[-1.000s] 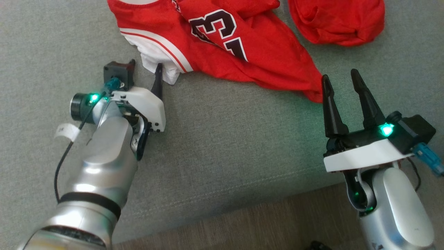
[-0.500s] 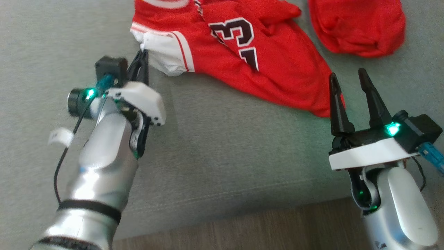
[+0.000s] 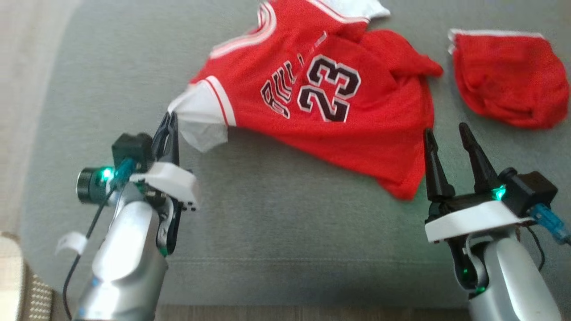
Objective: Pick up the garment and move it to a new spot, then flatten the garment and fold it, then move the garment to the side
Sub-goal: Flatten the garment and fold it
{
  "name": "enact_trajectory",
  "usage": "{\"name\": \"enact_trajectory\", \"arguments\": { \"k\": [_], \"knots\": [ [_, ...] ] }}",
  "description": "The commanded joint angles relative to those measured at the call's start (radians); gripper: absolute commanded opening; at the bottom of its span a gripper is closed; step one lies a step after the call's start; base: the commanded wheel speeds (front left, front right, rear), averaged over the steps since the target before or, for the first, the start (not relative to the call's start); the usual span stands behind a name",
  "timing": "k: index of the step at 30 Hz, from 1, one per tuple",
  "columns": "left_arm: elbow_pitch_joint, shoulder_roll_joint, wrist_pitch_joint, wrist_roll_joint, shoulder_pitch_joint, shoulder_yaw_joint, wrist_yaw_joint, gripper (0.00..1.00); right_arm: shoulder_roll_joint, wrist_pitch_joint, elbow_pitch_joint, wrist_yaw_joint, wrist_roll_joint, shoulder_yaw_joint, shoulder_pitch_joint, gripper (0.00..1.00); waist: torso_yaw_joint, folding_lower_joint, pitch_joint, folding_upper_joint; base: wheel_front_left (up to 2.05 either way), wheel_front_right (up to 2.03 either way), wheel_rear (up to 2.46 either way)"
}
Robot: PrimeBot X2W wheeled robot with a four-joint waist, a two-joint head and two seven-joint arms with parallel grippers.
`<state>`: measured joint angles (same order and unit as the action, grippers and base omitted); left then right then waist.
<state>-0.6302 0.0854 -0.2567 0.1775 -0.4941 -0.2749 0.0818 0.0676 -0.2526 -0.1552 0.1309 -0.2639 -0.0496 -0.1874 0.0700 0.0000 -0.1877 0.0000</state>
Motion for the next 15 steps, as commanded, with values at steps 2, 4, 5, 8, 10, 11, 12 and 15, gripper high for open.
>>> {"name": "enact_trajectory", "arguments": {
  "k": [2, 4, 5, 8, 10, 11, 12, 15],
  "knots": [
    [0.06, 0.035, -0.005, -0.012, -0.003, 0.038, 0.014, 0.0, -0.005, -0.009, 0.029, 0.0, 0.003, -0.026, -0.012, 1.0, 0.051, 0.0, 0.046, 0.0, 0.0, 0.0, 0.0],
    [0.078, 0.038, -0.005, -0.033, 0.02, 0.023, 0.019, 0.0, -0.007, -0.009, 0.027, 0.0, 0.001, -0.03, -0.008, 1.0, 0.062, 0.0, 0.053, 0.0, 0.0, 0.0, 0.0],
    [0.081, 0.038, -0.005, -0.045, 0.03, 0.011, 0.019, 0.0, -0.008, -0.009, 0.025, 0.0, 0.001, -0.033, -0.006, 1.0, 0.064, 0.0, 0.055, 0.0, 0.0, 0.0, 0.0],
    [0.065, 0.029, -0.005, -0.065, 0.048, -0.024, 0.015, 0.0, -0.01, -0.009, 0.019, 0.0, 0.0, -0.042, -0.007, 1.0, 0.065, 0.0, 0.054, 0.0, 0.0, 0.0, 0.0],
    [0.03, 0.019, 0.002, -0.072, 0.05, -0.046, 0.01, 0.0, -0.011, -0.009, 0.018, 0.0, 0.0, -0.048, -0.01, 1.0, 0.06, 0.0, 0.051, 0.0, 0.0, 0.0, 0.0],
    [0.01, 0.014, 0.012, -0.072, 0.05, -0.057, 0.005, 0.0, -0.011, -0.009, 0.017, 0.0, -0.001, -0.051, -0.011, 1.0, 0.057, 0.0, 0.049, 0.0, 0.0, 0.0, 0.0],
    [-0.012, 0.009, 0.024, -0.071, 0.048, -0.068, -0.004, 0.0, -0.012, -0.009, 0.016, 0.0, -0.002, -0.053, -0.012, 1.0, 0.053, 0.0, 0.047, 0.0, 0.0, 0.0, 0.0],
    [-0.06, -0.001, 0.031, -0.06, 0.04, -0.078, -0.009, 1.0, -0.012, -0.009, 0.009, 0.0, -0.004, -0.052, -0.016, 1.0, 0.043, 0.0, 0.045, 0.0, 0.0, 0.0, 0.0]
  ]
}}
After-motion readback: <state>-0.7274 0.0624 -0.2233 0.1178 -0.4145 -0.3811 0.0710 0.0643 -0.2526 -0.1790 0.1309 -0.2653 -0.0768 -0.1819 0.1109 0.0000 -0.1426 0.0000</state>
